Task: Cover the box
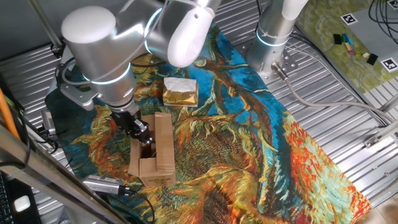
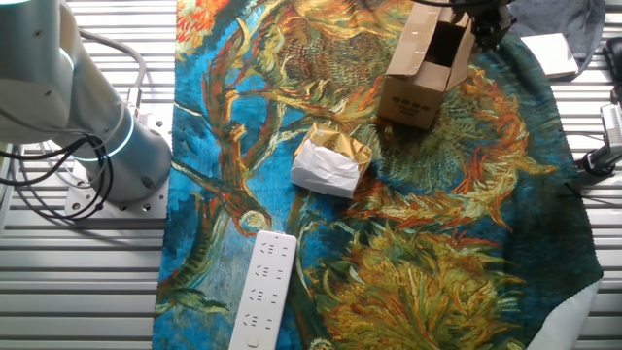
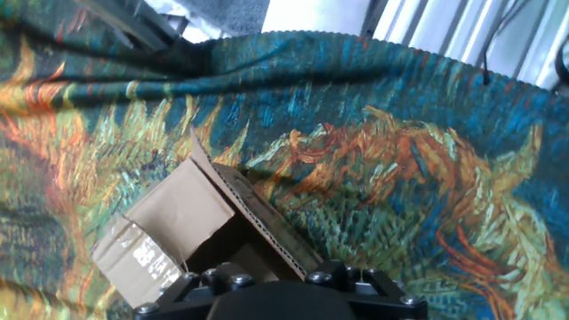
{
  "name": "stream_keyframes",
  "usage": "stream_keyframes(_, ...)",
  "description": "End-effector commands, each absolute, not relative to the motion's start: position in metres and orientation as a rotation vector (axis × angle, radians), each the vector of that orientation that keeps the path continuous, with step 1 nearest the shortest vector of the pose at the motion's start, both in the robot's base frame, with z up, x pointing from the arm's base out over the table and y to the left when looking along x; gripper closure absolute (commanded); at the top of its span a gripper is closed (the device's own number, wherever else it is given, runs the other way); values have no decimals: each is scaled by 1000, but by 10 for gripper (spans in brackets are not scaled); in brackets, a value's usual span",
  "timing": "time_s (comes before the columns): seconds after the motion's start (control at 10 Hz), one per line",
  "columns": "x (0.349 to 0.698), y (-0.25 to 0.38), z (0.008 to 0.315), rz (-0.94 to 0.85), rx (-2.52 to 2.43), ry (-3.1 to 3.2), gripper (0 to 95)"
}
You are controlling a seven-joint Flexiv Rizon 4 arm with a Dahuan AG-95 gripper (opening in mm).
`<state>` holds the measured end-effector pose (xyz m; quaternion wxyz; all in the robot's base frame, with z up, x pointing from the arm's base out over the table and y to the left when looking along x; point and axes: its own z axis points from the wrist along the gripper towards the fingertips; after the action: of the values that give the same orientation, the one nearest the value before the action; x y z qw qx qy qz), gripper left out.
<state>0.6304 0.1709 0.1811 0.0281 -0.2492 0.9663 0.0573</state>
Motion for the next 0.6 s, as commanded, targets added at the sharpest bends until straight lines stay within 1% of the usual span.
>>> stream_keyframes(0.1,628,169,180,160,-803,2955,380)
stream_keyframes(0.6,628,169,180,183,-849,2941,380)
